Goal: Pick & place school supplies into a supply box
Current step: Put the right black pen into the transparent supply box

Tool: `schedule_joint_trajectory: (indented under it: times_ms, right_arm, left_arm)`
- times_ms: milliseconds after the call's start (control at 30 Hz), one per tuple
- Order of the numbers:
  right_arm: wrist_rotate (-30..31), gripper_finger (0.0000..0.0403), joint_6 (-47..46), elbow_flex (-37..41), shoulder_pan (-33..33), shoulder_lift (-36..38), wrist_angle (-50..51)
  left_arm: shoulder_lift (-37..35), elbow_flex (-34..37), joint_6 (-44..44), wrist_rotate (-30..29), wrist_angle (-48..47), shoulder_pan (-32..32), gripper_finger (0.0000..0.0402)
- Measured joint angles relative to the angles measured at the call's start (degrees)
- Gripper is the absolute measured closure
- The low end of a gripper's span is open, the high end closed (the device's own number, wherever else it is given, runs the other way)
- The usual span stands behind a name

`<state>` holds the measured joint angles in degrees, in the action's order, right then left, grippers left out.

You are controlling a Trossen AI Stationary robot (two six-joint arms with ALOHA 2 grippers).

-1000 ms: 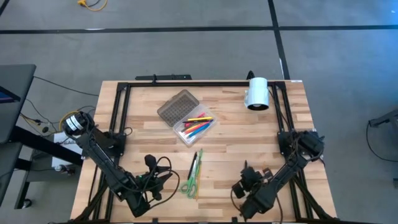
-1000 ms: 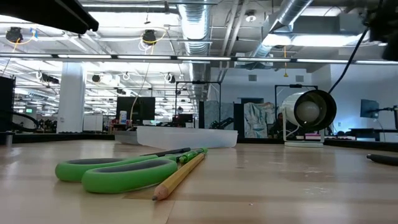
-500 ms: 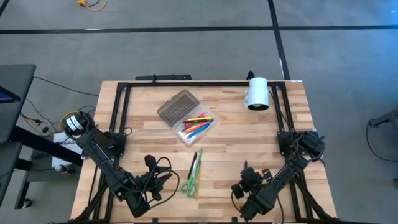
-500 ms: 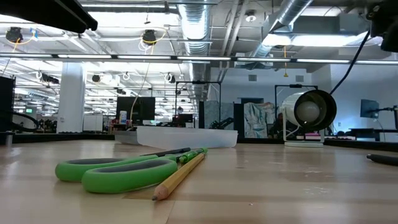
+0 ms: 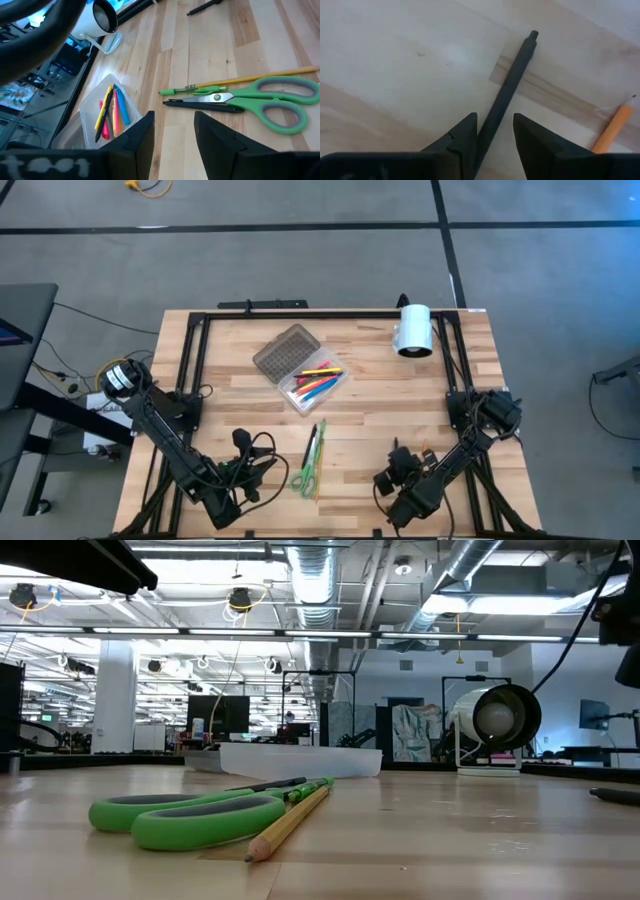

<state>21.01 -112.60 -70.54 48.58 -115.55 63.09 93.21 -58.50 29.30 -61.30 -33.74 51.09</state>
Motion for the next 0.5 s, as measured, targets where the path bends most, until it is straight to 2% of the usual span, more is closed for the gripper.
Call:
schedule_joint_trajectory:
  times_ms: [333,500]
  right_arm:
    - [0.52,0.0282,0.81,2.93,-0.58,0.39,-2.59]
    - [0.66,0.0288,7.24,4.05,-1.40,0.55,-5.17]
  left_arm:
    - [0.00,0.00,0.00,0.02,-0.22,0.00,0.0271]
    - [0.00,0.00,0.01,0.02,-0.24,-0.02,0.0271]
